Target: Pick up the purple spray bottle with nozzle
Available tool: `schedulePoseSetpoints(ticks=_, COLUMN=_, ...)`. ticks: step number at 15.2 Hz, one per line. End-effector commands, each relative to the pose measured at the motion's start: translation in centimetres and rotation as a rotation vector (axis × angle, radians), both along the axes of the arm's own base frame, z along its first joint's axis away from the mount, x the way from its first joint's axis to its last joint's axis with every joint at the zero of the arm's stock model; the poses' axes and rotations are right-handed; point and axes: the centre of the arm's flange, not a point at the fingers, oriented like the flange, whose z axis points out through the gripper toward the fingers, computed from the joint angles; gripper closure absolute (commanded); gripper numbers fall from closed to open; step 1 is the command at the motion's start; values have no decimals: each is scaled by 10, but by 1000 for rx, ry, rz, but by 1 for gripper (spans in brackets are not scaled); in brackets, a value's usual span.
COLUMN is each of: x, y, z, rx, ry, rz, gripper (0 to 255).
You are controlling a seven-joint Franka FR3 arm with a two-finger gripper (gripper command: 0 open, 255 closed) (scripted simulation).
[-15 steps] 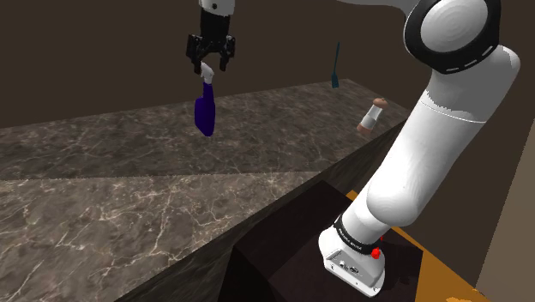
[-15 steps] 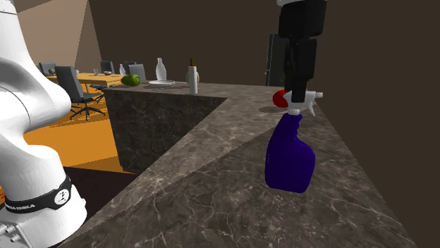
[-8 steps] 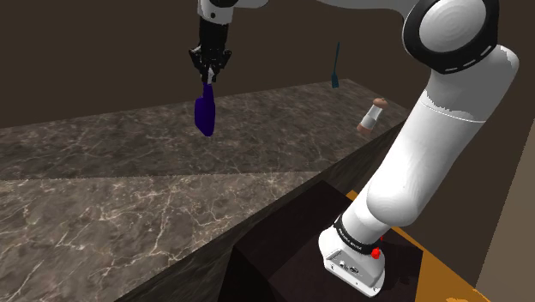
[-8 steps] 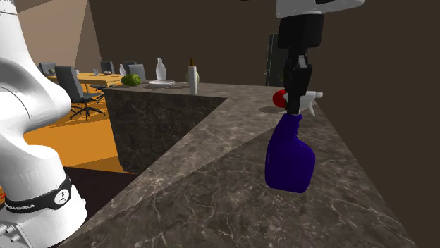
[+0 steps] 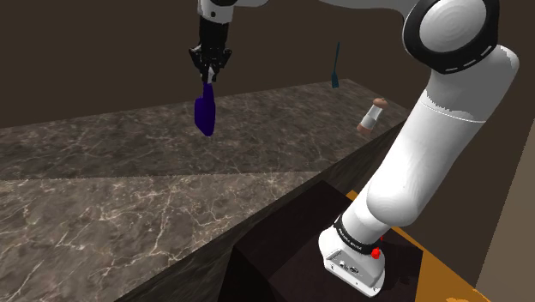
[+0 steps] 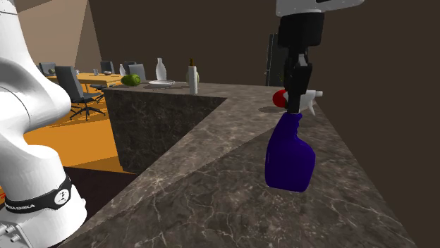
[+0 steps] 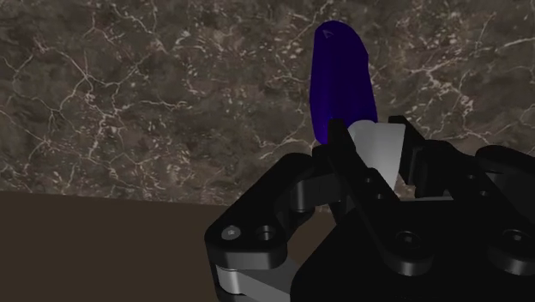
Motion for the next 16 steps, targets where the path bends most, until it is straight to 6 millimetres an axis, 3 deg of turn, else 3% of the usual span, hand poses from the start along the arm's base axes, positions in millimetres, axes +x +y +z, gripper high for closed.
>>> schedulePoseSetpoints(ticks=1, x=0, y=0, z=8, rx=0, ry=0, rz=0, gripper=255)
schedulePoseSetpoints(ticks=14, x=0, y=0, z=76, rx=0, ry=0, rz=0, gripper=255)
schedulePoseSetpoints(ticks=16, x=0, y=0, z=77, rx=0, ry=0, rz=0, gripper=255)
